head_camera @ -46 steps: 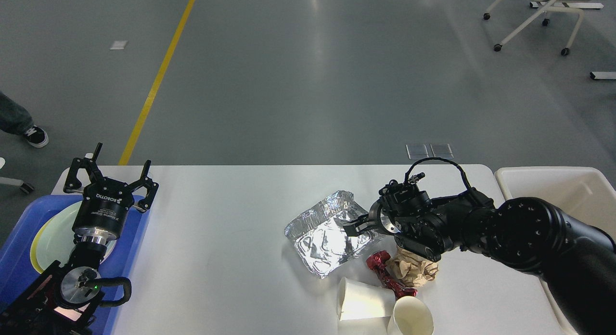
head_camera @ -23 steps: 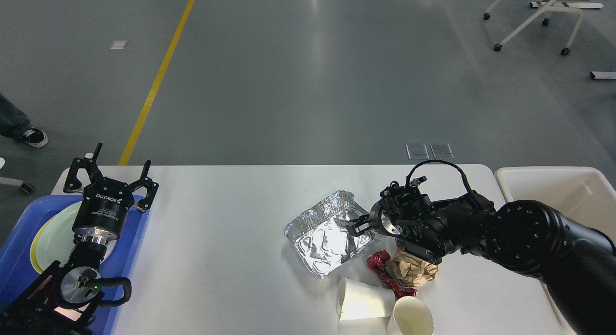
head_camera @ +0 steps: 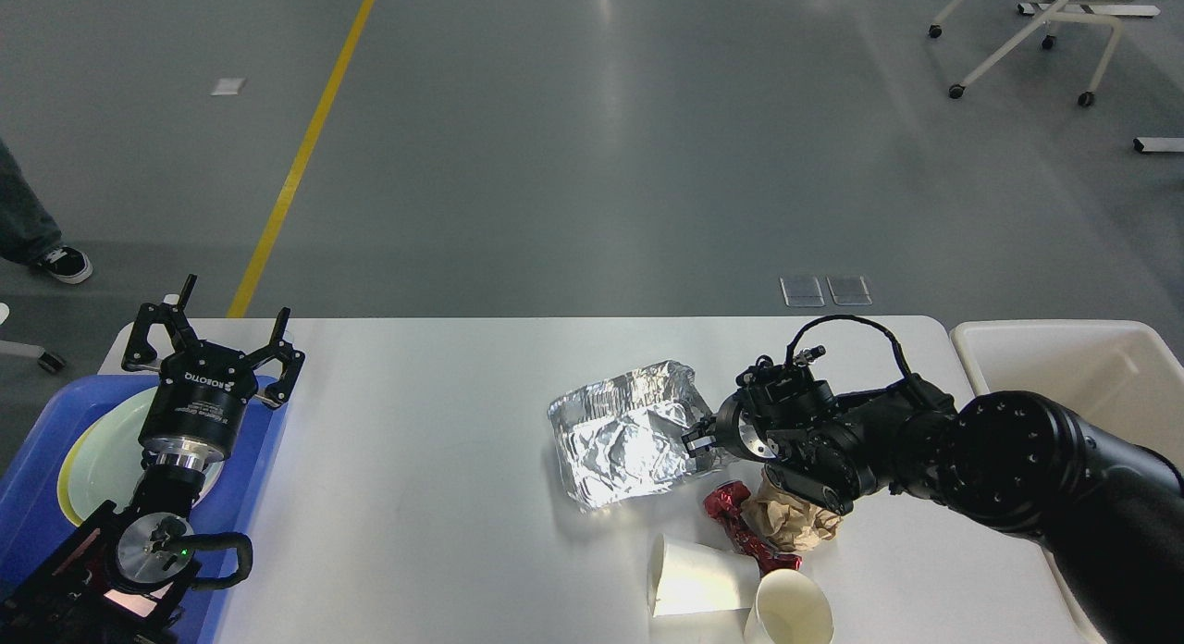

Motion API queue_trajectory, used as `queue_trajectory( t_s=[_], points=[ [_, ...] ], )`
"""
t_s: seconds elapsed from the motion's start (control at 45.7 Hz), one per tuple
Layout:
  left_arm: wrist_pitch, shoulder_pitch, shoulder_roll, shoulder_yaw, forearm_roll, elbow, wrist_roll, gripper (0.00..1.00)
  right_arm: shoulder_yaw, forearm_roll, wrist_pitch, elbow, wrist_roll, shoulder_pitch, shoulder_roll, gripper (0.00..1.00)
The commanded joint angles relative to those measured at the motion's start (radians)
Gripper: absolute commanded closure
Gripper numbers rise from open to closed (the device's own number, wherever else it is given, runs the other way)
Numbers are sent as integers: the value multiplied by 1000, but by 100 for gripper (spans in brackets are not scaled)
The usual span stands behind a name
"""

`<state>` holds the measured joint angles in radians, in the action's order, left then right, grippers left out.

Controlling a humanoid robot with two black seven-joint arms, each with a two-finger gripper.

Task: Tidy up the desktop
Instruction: 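Lift the foil tray and carry it over the white bin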

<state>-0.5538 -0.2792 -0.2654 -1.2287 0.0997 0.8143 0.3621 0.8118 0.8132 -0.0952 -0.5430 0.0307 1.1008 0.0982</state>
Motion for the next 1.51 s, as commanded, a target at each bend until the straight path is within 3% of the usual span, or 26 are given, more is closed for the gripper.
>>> queue_trajectory(
  t_s=[0.0, 0.372, 0.809, 1.225, 1.334, 1.487],
  points=[
    [0, 0, 0, 0, 0, 0, 0, 4, -3, -5, -6, 0, 1, -1, -2, 100],
    [0, 0, 0, 0, 0, 0, 0, 4, -3, -114, -32, -41, 0, 66, -17, 100],
    [0, 0, 0, 0, 0, 0, -2, 4, 79, -308, -359, -500, 6, 602, -275, 100],
    [0, 0, 0, 0, 0, 0, 0, 4, 365, -505, -370, -998, 52, 1082, -431, 100],
    [0, 0, 0, 0, 0, 0, 0, 4, 415, -571, -357, -1037, 103, 1105, -436, 100],
    [0, 0, 0, 0, 0, 0, 0, 4, 438, -602, -353, -1042, 107, 1107, -437, 100]
  ],
)
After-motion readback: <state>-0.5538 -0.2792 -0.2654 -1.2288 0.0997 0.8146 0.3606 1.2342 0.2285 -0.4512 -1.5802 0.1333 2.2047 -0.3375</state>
